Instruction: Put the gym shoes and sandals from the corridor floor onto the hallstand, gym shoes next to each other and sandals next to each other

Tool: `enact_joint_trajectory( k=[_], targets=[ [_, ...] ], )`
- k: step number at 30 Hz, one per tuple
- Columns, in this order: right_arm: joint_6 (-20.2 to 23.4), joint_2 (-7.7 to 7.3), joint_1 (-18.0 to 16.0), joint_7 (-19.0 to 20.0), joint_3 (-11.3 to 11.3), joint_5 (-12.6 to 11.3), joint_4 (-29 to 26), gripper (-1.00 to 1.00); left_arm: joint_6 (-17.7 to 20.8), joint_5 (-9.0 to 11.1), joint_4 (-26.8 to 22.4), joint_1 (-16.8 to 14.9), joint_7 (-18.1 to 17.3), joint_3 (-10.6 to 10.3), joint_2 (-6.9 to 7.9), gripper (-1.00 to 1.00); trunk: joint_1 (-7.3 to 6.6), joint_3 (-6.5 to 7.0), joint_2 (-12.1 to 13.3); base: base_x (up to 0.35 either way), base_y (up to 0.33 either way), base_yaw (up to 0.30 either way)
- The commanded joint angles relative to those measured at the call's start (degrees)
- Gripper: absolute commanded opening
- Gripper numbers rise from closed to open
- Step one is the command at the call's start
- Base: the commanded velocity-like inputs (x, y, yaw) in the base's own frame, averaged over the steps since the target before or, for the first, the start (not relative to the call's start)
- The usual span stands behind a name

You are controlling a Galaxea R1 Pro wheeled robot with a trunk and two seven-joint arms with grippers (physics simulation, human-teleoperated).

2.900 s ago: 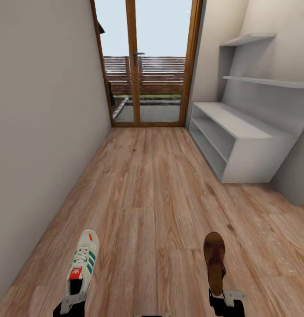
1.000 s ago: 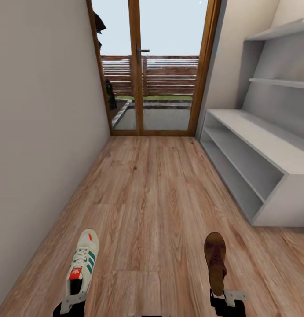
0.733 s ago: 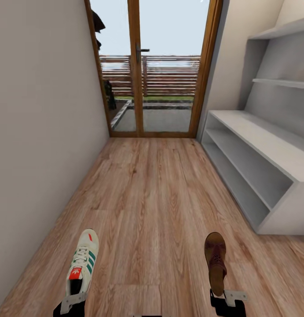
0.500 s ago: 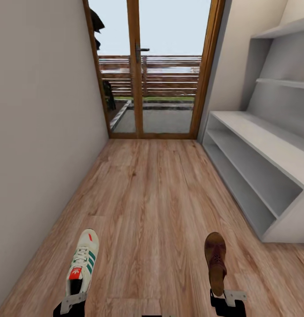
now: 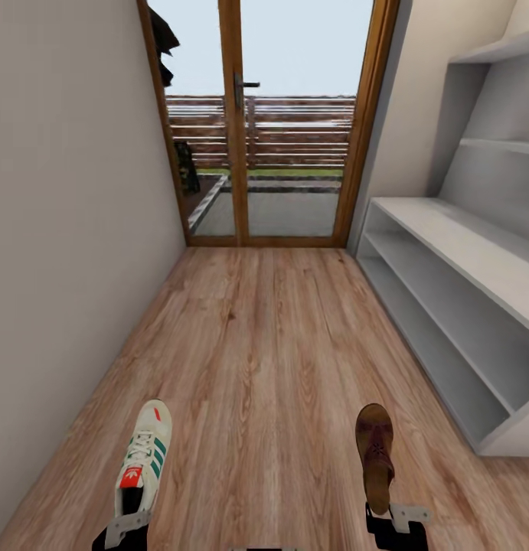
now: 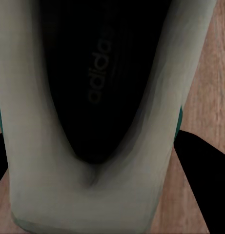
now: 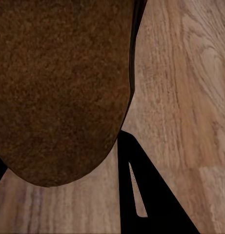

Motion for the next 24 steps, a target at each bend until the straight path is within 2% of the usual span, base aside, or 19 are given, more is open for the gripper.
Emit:
enact_joint_trajectory(
  k=[1,24],
  targets=[
    [-0.1,0.01,0.0,-0.2,-0.3,0.4,0.0,-1.0,-0.1,0.5,0.1,0.0,-0.5,0.2,0.0,-1.0,0.02,-0.04,0.0,0.338,0.0,0.0],
    [-0.1,0.08,0.0,-0.2,-0.3,0.4,0.0,-1.0,-0.1,0.5,0.1,0.0,-0.5,0.2,0.0,-1.0,0.02,-0.04,0.0,0.338,0.0,0.0]
  ],
)
